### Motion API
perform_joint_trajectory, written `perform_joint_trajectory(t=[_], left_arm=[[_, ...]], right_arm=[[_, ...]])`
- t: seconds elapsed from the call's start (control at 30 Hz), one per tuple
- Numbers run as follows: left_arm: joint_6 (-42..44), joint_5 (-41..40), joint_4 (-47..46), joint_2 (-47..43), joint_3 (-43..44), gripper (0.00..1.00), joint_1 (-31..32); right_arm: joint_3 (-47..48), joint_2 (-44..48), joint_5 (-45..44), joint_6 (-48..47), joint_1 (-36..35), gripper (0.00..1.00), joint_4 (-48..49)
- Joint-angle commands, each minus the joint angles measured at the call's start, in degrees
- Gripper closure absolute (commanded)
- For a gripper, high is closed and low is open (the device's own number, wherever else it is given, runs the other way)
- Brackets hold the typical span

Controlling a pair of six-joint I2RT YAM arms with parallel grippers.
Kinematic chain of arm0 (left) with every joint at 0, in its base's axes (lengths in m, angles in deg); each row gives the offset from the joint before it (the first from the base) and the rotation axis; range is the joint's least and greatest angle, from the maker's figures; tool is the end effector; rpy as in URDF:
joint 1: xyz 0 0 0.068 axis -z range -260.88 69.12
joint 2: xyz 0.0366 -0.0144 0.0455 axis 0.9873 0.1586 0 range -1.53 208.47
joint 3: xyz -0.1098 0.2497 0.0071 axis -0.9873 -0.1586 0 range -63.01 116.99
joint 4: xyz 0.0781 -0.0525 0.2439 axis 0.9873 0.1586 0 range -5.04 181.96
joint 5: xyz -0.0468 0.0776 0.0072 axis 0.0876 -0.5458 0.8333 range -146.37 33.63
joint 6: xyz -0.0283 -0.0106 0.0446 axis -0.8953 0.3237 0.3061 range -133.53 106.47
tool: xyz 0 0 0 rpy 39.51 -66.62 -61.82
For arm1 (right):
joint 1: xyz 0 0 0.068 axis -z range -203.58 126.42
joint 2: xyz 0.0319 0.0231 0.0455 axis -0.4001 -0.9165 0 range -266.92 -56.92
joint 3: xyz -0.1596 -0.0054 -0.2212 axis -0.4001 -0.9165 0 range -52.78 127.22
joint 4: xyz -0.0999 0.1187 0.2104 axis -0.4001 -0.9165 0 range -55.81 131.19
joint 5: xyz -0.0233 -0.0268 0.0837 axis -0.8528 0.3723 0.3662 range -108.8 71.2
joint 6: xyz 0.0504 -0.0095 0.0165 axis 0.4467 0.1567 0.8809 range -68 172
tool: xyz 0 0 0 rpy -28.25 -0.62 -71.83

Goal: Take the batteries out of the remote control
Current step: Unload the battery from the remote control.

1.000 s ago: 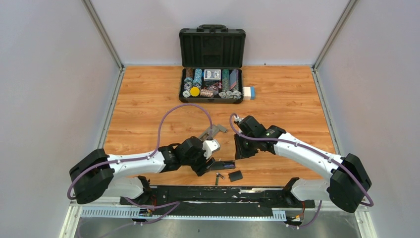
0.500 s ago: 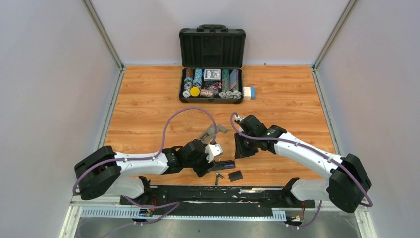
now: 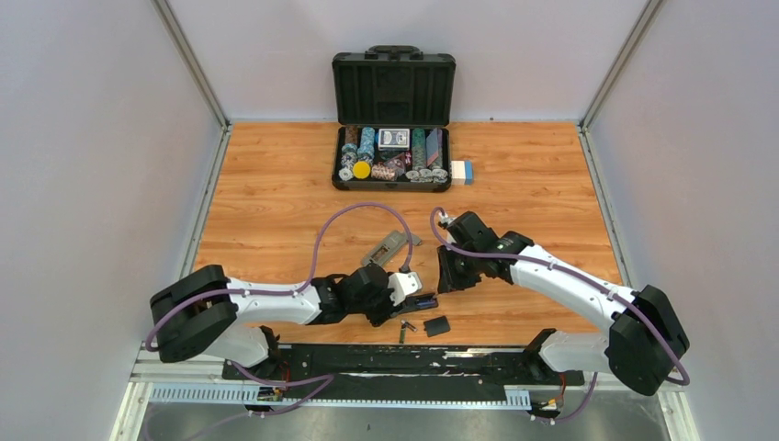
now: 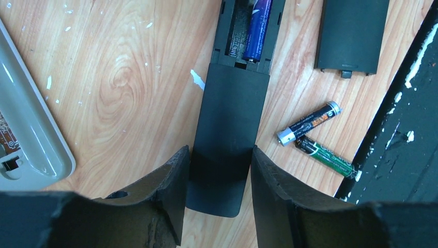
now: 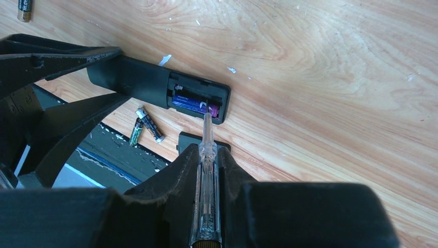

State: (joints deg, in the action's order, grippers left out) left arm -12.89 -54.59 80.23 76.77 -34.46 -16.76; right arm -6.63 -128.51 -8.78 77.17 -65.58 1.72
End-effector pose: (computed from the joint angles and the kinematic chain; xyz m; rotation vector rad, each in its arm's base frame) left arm 0.1072 -0.2237 0.1464 1.3148 2.0446 -0.5613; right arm 0.1667 0.1585 0.2143 -0.4671 2.7819 0.5533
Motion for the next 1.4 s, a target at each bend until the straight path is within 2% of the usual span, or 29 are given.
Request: perform_joint_trajectory(t=[0.0, 0.37, 0.7, 1.37], left_arm=[[-0.3, -5.3, 0.9, 3.1, 0.8, 0.54, 0.3], [0.4, -8.3, 1.2, 2.1, 1.2, 0.59, 0.3], [2.4, -11.0, 3.5, 1.9, 2.4, 0.60, 1.2], [1.7, -8.0, 4.5, 5.7, 5.0, 0.60, 2.9]], right_arm=[[0.1, 1.9, 0.4, -0.5, 0.3, 1.00, 1.8], [2.0, 2.2, -4.4, -2.5, 1.2, 1.00, -2.6], [2.2, 1.1, -3.1, -3.7, 1.2, 1.00, -2.2], [1.7, -1.4, -6.3, -3.1, 1.2, 1.00, 0.5]])
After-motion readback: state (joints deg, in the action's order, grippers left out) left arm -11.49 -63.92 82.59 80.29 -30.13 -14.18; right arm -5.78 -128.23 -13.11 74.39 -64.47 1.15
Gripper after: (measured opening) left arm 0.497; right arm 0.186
